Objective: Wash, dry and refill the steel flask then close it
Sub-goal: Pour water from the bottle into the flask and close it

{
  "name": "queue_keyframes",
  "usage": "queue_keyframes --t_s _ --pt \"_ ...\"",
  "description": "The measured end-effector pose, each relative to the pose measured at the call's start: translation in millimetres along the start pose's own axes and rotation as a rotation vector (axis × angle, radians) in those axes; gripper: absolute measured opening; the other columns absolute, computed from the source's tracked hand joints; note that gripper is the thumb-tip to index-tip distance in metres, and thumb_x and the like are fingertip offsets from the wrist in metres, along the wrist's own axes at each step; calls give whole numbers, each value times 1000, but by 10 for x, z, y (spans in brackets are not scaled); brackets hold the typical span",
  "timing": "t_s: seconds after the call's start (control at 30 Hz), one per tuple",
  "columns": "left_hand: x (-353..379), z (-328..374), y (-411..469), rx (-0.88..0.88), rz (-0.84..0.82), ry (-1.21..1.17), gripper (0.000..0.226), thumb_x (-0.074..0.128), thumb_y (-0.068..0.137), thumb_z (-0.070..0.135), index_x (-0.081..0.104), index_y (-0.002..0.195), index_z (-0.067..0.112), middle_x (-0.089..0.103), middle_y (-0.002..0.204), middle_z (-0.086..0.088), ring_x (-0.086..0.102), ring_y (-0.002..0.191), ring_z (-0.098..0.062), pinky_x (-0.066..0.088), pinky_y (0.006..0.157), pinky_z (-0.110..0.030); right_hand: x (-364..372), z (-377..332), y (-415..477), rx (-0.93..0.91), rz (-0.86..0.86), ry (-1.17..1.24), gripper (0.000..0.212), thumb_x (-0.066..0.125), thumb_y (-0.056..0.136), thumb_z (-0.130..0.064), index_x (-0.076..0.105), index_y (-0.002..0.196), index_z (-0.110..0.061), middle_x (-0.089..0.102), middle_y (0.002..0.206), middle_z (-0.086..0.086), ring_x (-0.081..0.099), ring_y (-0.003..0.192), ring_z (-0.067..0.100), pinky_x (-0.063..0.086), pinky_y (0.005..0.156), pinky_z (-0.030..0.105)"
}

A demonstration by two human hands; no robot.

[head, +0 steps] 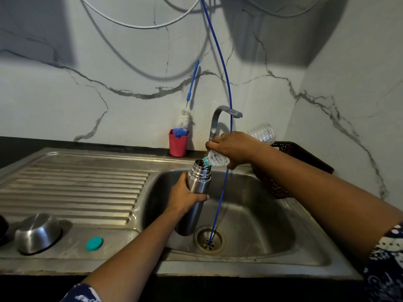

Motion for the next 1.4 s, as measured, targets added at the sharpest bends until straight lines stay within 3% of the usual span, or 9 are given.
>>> queue_keyframes --t_s 1.4 --pt "14 17 -28 -45 -20 -35 85 88 60 18 43 132 22 57 128 -1 54 117 -22 45 101 -46 -21 -8 43 -9 -9 -24 88 79 68 -30 25 137 -20 51 125 7 54 107 26 53 79 41"
Point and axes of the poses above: each hand's wrist, its own y-axis towards the middle knuckle, its own x-axis out of the palm, z = x × y, the point moved 9 cm from there along y, towards the middle knuckle
